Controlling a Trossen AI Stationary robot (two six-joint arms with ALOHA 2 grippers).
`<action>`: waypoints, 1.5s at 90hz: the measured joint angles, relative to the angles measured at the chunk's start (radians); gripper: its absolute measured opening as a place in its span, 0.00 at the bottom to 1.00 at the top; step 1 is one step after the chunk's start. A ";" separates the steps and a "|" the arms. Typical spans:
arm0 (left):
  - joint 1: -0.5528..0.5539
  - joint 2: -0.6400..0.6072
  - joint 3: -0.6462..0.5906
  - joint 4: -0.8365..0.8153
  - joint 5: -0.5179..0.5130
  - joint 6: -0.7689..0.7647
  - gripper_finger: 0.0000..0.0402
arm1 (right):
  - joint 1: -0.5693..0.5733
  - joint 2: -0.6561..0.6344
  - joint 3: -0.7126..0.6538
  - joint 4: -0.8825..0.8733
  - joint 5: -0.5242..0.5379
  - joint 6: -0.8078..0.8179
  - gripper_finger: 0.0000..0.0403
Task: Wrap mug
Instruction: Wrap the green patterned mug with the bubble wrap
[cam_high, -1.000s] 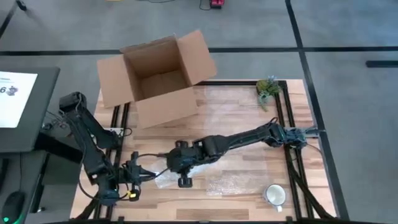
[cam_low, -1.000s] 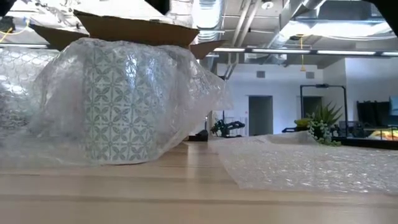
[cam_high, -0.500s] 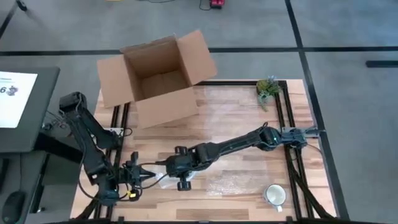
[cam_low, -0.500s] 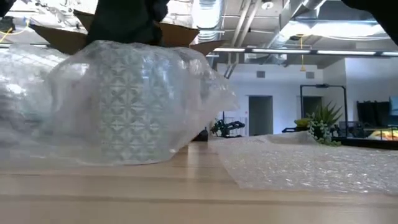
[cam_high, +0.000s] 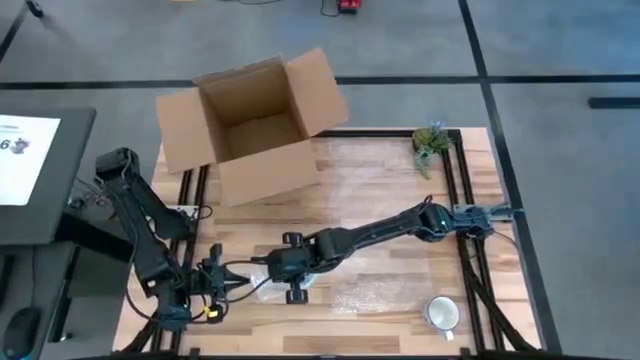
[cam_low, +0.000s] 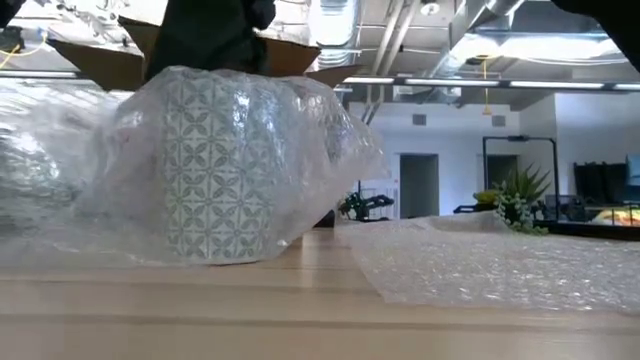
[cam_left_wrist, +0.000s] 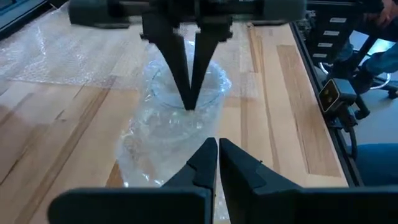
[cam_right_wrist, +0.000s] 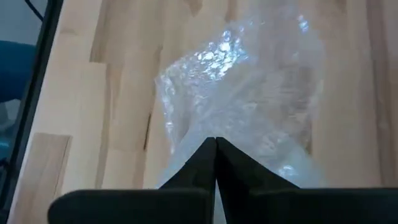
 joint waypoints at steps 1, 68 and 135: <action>0.000 0.000 0.000 0.000 0.000 0.000 0.00 | 0.000 0.000 0.000 -0.003 0.004 0.000 0.00; -0.004 0.000 0.000 0.000 0.002 -0.014 0.00 | -0.005 0.073 -0.013 -0.055 -0.014 0.063 0.00; -0.005 0.000 0.000 0.000 0.006 -0.018 0.00 | 0.027 -0.109 -0.015 -0.151 -0.055 0.018 0.00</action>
